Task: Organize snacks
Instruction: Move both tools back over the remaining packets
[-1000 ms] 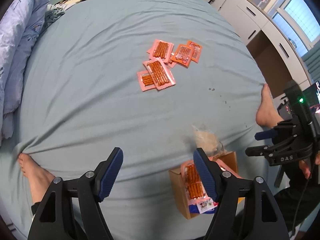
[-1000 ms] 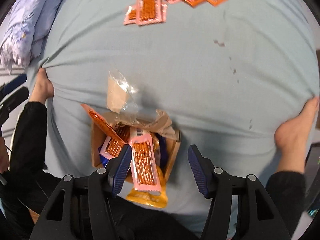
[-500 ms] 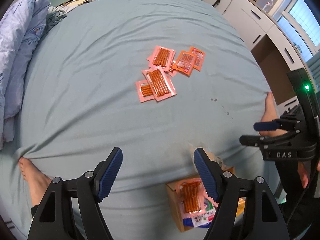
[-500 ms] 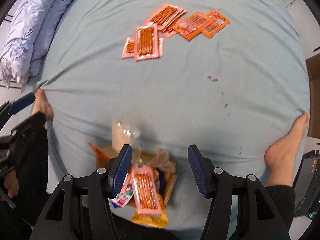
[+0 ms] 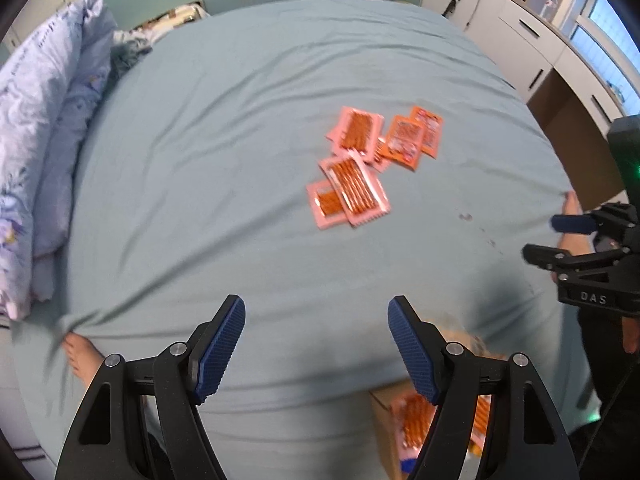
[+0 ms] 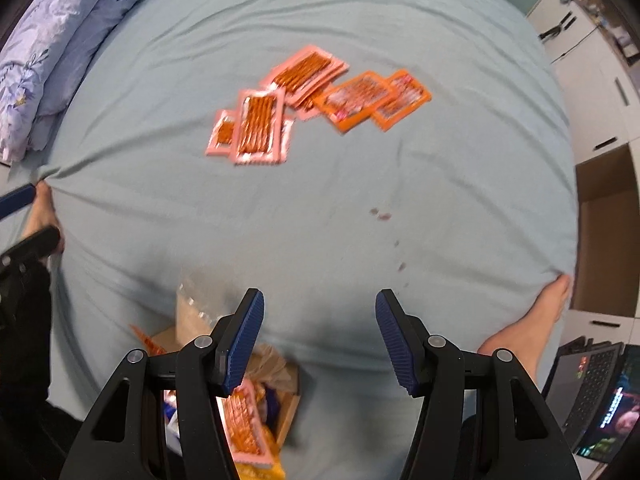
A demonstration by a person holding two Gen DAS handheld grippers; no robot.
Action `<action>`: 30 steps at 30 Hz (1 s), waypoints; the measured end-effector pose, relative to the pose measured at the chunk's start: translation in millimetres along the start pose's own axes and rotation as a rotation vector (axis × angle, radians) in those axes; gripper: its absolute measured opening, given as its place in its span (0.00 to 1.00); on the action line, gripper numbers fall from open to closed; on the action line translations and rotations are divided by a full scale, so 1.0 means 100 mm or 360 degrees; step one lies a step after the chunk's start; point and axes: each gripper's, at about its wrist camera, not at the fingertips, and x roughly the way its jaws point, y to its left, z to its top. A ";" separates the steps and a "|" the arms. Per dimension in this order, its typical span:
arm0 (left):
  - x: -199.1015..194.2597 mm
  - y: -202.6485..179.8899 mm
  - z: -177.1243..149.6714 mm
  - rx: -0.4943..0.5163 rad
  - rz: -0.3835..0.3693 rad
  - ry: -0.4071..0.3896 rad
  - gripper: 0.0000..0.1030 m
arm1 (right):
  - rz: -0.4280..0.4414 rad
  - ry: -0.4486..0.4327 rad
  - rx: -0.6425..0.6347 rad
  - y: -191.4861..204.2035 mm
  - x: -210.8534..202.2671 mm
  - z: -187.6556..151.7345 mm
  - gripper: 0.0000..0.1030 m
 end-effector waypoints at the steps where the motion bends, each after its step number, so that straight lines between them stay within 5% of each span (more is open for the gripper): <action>1: 0.03 0.00 0.03 0.0026 0.0031 -0.0008 0.72 | -0.0044 -0.0029 -0.0008 0.01 -0.01 0.01 0.55; 4: 0.12 0.03 0.09 0.0065 0.0095 -0.0006 0.73 | -0.0148 -0.0094 -0.0022 0.05 -0.06 0.03 0.55; 10: 0.34 0.27 0.21 -0.0033 0.0059 0.0044 0.73 | -0.0035 -0.0199 0.0038 -0.03 -0.12 0.06 0.55; 17: 0.63 0.50 0.37 -0.0198 0.0030 0.0105 0.73 | 0.0079 -0.0144 0.0158 -0.30 0.05 0.10 0.55; 26: 1.18 0.41 0.55 -0.0316 -0.0208 0.0270 0.73 | -0.0068 -0.0082 0.0169 -0.43 0.53 0.45 0.55; 30: 1.48 0.37 0.72 -0.0369 -0.0211 0.0281 0.73 | -0.0028 -0.0006 0.0188 -0.48 0.82 0.54 0.55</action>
